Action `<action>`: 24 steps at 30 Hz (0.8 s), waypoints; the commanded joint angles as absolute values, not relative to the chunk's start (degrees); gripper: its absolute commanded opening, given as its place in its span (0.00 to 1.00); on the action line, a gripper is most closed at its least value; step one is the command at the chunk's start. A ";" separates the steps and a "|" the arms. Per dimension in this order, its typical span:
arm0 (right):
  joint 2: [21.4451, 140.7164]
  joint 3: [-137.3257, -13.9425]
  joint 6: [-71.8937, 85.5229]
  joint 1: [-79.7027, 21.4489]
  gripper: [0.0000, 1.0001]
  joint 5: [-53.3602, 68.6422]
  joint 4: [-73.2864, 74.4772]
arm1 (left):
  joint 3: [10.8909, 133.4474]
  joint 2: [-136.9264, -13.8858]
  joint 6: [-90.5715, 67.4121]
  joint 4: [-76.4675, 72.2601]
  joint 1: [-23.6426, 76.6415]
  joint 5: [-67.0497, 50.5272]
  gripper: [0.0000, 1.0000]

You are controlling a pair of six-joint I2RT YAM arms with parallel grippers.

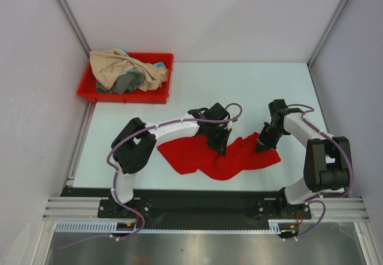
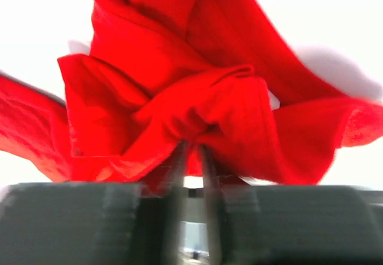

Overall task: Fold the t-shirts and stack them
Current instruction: Flatten the tshirt out

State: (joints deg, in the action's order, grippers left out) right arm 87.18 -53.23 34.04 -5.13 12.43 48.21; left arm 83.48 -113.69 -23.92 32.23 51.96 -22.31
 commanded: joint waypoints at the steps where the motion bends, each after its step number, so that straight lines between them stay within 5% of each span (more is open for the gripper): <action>1: 88.76 -55.27 33.49 -5.53 0.06 12.30 45.79 | 85.08 -108.48 -22.24 33.13 51.07 -17.42 0.00; 2: 89.29 -58.07 33.14 -6.15 0.00 12.04 46.31 | 84.30 -107.24 -21.89 33.31 50.63 -14.53 0.00; 8: 94.12 -74.94 32.34 -14.21 0.00 10.46 50.88 | 81.48 -90.91 -21.01 37.26 42.56 -3.98 0.00; 16: 99.76 -114.64 31.91 -23.11 0.00 10.38 61.07 | 85.34 -67.70 -17.58 41.23 34.80 3.35 0.01; 21: 94.42 -114.36 32.26 -20.75 0.00 9.15 61.70 | 79.73 -58.37 -17.49 37.09 37.61 -2.64 0.00; 24: 87.14 -101.20 31.46 -18.38 0.00 9.39 57.93 | 76.82 -59.75 -17.93 38.49 44.96 -2.03 0.00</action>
